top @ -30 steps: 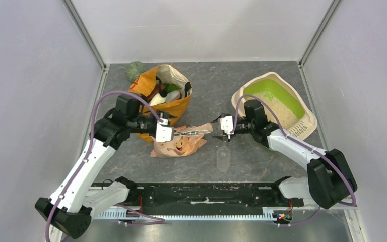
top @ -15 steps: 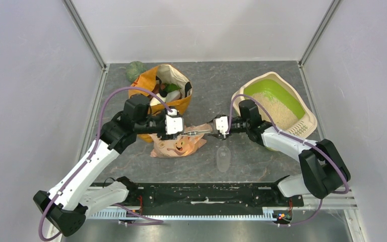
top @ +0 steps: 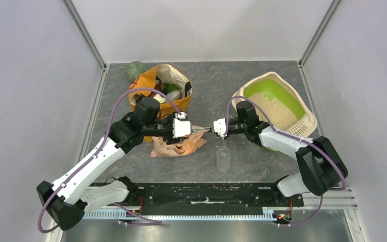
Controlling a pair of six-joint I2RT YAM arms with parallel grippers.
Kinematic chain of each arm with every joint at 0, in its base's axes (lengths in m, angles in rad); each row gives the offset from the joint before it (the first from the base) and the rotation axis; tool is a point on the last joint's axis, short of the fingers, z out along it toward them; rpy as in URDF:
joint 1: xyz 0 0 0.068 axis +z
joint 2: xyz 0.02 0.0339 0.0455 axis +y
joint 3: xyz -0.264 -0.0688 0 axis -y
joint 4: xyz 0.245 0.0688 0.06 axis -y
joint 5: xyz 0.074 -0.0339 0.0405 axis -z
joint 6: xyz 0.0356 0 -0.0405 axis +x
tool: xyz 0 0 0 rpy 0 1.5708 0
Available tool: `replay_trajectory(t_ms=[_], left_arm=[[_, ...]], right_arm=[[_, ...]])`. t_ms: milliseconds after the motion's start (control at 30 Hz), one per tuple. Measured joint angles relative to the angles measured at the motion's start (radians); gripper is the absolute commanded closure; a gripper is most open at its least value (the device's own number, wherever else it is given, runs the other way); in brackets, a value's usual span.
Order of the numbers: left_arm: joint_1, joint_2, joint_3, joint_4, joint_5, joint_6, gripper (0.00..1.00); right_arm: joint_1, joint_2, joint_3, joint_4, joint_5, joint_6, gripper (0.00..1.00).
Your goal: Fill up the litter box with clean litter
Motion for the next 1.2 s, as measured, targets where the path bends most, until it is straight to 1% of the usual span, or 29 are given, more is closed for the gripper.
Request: replay_trajectory(t_ms=[133,233,367,467,533,633,767,833,933,1033,1067,1100,1200], left_arm=[[-0.034,0.015,-0.033,0.048,-0.041,-0.053,0.31],[-0.035,0.035,-0.058,0.105,-0.078,-0.102,0.29],[-0.045,0.039,-0.096,0.163,-0.109,-0.134,0.29],[-0.065,0.039,-0.121,0.185,-0.127,-0.134,0.33],[-0.079,0.039,-0.138,0.195,-0.138,-0.133,0.37],[-0.099,0.039,-0.156,0.203,-0.156,-0.129,0.46],[-0.12,0.04,-0.163,0.222,-0.188,-0.123,0.56],[-0.129,0.043,-0.163,0.235,-0.208,-0.121,0.63],[-0.139,0.058,-0.163,0.251,-0.229,-0.119,0.76],[-0.145,0.068,-0.163,0.259,-0.244,-0.114,0.93],[-0.145,0.068,-0.163,0.259,-0.252,-0.112,0.96],[-0.146,0.069,-0.163,0.257,-0.257,-0.108,0.98],[-0.147,0.069,-0.161,0.248,-0.259,-0.098,0.98]], right_arm=[[0.0,-0.004,0.0,0.006,0.001,0.018,1.0],[0.0,-0.013,0.0,0.006,0.003,0.028,1.0],[0.001,-0.026,0.0,0.006,0.003,0.038,1.0],[0.001,-0.03,0.0,0.006,0.003,0.046,1.0],[0.001,-0.031,0.0,0.005,0.003,0.051,1.0],[0.001,-0.037,0.0,0.0,0.003,0.054,1.0],[0.004,-0.049,0.0,-0.007,0.003,0.055,1.0],[0.005,-0.052,0.0,-0.01,0.003,0.055,1.0],[0.005,-0.053,0.0,-0.011,0.004,0.056,1.0],[0.005,-0.054,0.0,-0.016,0.005,0.056,1.0],[0.005,-0.054,0.0,-0.016,0.005,0.056,1.0],[0.005,-0.055,0.0,-0.017,0.005,0.056,1.0],[0.005,-0.057,0.001,-0.018,0.006,0.056,1.0]])
